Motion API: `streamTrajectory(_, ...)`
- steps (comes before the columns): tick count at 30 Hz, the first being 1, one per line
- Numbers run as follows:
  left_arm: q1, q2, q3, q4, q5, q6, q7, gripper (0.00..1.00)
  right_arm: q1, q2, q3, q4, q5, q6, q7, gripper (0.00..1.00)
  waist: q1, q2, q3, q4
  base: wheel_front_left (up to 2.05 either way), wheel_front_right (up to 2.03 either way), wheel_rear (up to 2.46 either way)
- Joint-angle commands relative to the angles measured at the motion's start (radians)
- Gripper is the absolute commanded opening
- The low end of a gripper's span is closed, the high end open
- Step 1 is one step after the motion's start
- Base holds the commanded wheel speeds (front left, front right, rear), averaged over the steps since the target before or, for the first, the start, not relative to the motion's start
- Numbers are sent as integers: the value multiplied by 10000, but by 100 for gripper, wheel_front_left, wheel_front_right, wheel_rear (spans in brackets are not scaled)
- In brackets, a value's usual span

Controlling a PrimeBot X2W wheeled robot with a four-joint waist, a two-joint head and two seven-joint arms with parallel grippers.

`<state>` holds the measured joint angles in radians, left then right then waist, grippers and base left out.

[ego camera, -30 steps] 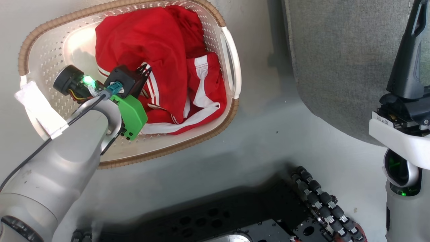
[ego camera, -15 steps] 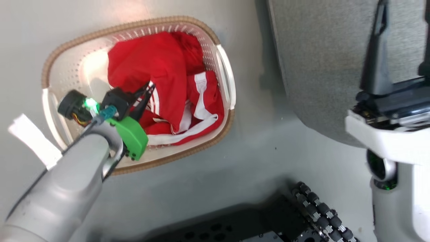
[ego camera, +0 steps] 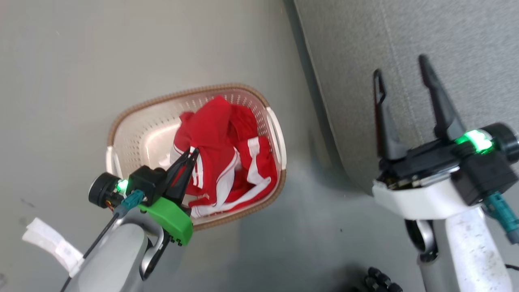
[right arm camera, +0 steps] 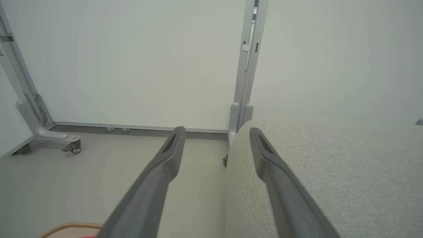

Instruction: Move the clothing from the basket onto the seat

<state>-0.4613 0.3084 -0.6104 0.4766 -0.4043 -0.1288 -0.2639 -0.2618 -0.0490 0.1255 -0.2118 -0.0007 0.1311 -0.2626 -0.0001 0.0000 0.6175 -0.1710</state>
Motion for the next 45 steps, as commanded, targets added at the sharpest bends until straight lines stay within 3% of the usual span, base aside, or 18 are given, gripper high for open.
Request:
streamTrajectory(1, 352, -65, 209, -195, 185, -34, -10, 0, 258, -27, 127, 116, -9, -6, -34, 100, 1, 0, -1804, 322, 0, 0, 0)
streamTrajectory(14, 2417, -1017, 2643, -2257, 1029, -34, -8, 0, 1503, -25, 997, 1302, 35, -6, -35, 100, 1, 0, -4483, 180, 0, 0, 0)
streamTrajectory(25, 2786, -1695, 3665, -3756, 1473, -35, -8, 0, 2210, -27, 1572, 1788, 291, -6, -35, 100, 1, 0, -5628, -173, 0, 0, 0)
streamTrajectory(35, 1910, -1859, 3336, -4530, 1773, -35, -8, 0, 2383, -25, 2017, 1882, 319, -6, -35, 100, 1, 0, -5907, -245, 0, 0, 0)
streamTrajectory(45, 1349, -1883, 2659, -4448, 1703, -35, -8, 0, 2212, -24, 2189, 1766, 350, -6, -35, 100, 1, 0, -6004, -131, 0, 0, 0)
